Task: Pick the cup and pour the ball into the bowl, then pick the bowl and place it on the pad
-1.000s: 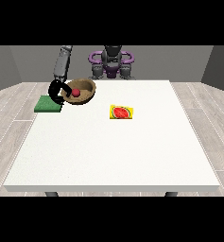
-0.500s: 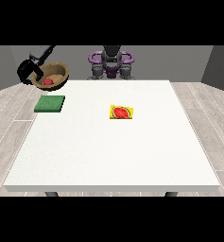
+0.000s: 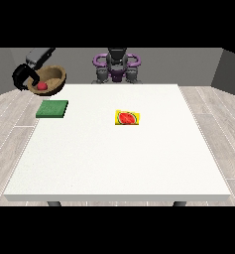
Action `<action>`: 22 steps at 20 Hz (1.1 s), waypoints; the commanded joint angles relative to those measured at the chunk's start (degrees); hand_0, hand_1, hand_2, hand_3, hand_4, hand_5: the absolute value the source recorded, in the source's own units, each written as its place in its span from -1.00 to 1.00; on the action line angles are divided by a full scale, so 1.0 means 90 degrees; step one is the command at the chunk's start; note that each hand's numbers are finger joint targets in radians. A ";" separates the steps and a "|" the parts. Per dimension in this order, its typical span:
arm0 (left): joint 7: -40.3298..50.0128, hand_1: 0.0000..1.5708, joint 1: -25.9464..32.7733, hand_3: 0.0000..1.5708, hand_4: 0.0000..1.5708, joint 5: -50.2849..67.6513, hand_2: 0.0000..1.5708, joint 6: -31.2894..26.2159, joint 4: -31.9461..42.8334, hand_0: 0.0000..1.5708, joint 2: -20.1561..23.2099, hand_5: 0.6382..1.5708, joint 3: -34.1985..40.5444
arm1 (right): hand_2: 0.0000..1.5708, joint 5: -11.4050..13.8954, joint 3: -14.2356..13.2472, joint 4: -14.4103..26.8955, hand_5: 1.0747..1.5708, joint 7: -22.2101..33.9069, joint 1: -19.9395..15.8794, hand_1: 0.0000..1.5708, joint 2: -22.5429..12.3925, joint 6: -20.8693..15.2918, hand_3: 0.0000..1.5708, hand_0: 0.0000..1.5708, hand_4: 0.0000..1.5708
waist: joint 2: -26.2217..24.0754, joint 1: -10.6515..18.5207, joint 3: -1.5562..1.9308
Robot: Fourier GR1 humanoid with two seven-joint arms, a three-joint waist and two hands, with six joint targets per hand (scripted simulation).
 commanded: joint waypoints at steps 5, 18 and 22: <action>-0.0346 -1.00 -0.0004 -1.00 0.54 0.0064 -1.00 -0.0106 0.0259 -1.00 0.0270 0.97 0.0057 | 1.00 -0.0132 -0.0162 0.0348 0.99 -0.0342 -0.0160 1.00 0.0469 -0.0147 -0.43 1.00 0.34 | 0.0358 0.0103 0.0002; -0.0083 -1.00 -0.0072 -1.00 0.52 0.0380 -1.00 -0.0168 0.0058 -1.00 0.0457 0.98 0.0021 | 1.00 -0.0260 -0.0679 0.1061 0.91 -0.0517 -0.0310 1.00 0.0098 -0.0700 0.38 1.00 -1.00 | 0.0385 0.0220 0.0004; -0.0325 -1.00 0.0127 -1.00 0.52 0.0295 -1.00 -0.0247 0.0216 -1.00 0.0470 0.98 -0.0003 | 0.80 -0.0401 -0.0798 0.1010 0.92 -0.0699 -0.0340 0.92 0.0124 -0.0693 0.05 0.92 -1.00 | 0.0377 0.0100 0.0001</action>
